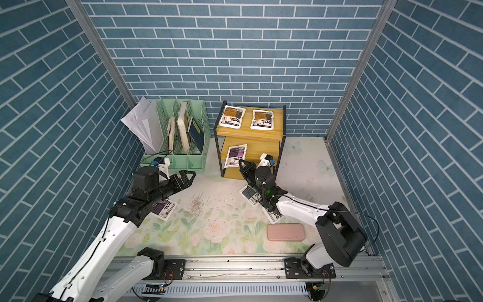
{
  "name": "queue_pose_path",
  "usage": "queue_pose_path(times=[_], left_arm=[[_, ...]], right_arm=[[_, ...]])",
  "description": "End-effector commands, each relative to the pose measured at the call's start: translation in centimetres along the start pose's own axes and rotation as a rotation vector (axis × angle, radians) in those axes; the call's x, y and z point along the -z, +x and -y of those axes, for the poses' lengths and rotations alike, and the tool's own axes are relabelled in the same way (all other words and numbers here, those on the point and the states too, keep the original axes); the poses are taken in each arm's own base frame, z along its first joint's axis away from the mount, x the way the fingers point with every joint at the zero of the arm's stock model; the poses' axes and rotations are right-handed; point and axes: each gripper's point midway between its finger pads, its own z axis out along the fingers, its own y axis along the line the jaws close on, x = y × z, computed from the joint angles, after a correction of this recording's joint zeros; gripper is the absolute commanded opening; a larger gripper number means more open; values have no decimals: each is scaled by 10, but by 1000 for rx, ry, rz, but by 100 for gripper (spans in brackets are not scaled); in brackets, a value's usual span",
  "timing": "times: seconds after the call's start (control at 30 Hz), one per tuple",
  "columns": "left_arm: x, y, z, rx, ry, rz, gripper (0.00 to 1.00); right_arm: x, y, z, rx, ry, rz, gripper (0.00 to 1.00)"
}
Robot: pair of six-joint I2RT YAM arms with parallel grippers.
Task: Place the bagged coffee beans on the shelf by color
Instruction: Place the coffee beans on the shelf.
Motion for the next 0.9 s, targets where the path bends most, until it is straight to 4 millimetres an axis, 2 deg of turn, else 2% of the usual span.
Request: queue_pose_path(times=[0.0, 0.3, 0.47, 0.67, 0.87], left_arm=[[7, -3, 1, -34, -9, 5, 99], [11, -5, -3, -65, -40, 13, 99], [13, -4, -5, -70, -49, 14, 99], [15, -4, -8, -80, -65, 13, 99], [16, -4, -9, -86, -76, 16, 99]], right_arm=[[-15, -21, -24, 49, -69, 64, 0], [-62, -28, -15, 42, -35, 43, 0], [-80, -24, -6, 36, -15, 17, 0], [-86, -26, 4, 41, 12, 19, 1], [-86, -32, 16, 38, 55, 18, 12]])
